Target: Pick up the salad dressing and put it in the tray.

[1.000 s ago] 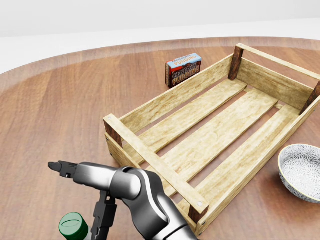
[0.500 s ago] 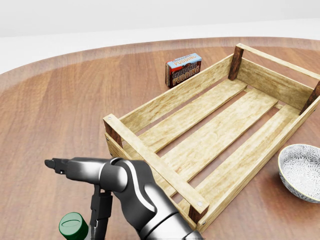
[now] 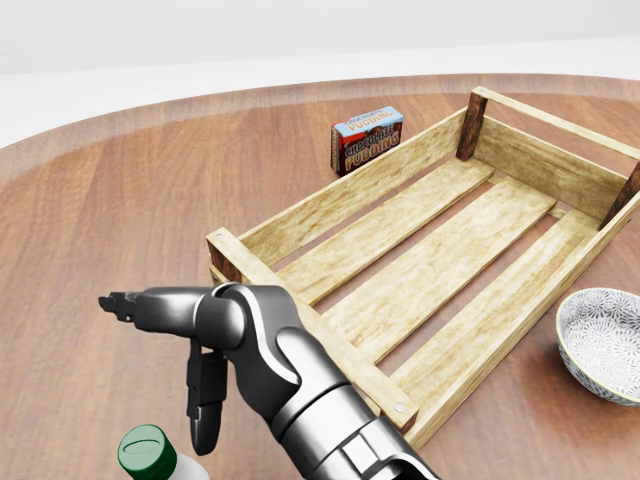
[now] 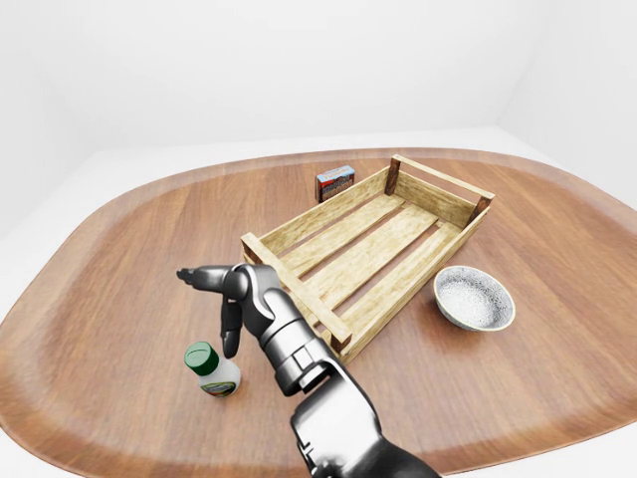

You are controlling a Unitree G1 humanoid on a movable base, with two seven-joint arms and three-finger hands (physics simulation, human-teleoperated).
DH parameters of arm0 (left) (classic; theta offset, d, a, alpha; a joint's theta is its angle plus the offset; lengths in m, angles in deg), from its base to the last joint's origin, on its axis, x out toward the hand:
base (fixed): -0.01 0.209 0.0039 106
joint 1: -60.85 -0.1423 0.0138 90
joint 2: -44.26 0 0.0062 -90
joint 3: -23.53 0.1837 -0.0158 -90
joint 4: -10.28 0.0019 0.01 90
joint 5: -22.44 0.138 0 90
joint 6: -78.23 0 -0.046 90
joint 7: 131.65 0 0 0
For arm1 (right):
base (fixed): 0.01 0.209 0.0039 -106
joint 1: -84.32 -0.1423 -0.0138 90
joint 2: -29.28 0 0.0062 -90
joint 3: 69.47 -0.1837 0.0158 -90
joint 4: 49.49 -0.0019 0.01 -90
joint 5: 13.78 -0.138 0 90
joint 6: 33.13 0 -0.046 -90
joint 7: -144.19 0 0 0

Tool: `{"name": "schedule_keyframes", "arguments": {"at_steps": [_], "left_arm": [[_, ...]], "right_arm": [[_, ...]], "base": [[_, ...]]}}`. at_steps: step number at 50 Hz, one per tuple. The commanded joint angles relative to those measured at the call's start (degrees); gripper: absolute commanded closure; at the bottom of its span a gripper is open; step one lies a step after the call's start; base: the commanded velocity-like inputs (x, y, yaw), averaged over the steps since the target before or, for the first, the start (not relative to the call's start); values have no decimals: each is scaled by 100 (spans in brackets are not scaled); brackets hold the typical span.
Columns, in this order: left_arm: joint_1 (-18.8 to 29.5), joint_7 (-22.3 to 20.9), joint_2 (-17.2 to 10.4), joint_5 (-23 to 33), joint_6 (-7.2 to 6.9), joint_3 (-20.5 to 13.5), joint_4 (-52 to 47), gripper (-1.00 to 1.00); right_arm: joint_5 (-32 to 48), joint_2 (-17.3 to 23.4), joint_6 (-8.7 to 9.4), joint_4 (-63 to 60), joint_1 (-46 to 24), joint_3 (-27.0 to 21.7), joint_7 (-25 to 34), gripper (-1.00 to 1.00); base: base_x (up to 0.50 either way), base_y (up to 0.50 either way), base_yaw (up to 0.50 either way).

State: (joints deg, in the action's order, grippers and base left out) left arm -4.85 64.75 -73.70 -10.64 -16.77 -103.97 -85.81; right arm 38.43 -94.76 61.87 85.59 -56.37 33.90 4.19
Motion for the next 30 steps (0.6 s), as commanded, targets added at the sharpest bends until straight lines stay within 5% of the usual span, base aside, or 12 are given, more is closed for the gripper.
{"name": "schedule_keyframes", "arguments": {"at_steps": [1, 23, 30], "left_arm": [[-27, -14, 1, -2, 0, -3, 31, -100], [-376, -70, -2, -206, 0, -338, -331, -100], [-1256, -589, 72, -518, 0, -1391, -957, -100]], "right_arm": [[45, -100, 0, -117, 251, 53, 0, -100], [-220, -196, 0, -419, 661, 113, 0, -100], [-220, -196, 0, -738, 1116, 333, 0, -100]], "base": [[0, 0, 0], [0, 0, 0], [0, 0, 0]]}}
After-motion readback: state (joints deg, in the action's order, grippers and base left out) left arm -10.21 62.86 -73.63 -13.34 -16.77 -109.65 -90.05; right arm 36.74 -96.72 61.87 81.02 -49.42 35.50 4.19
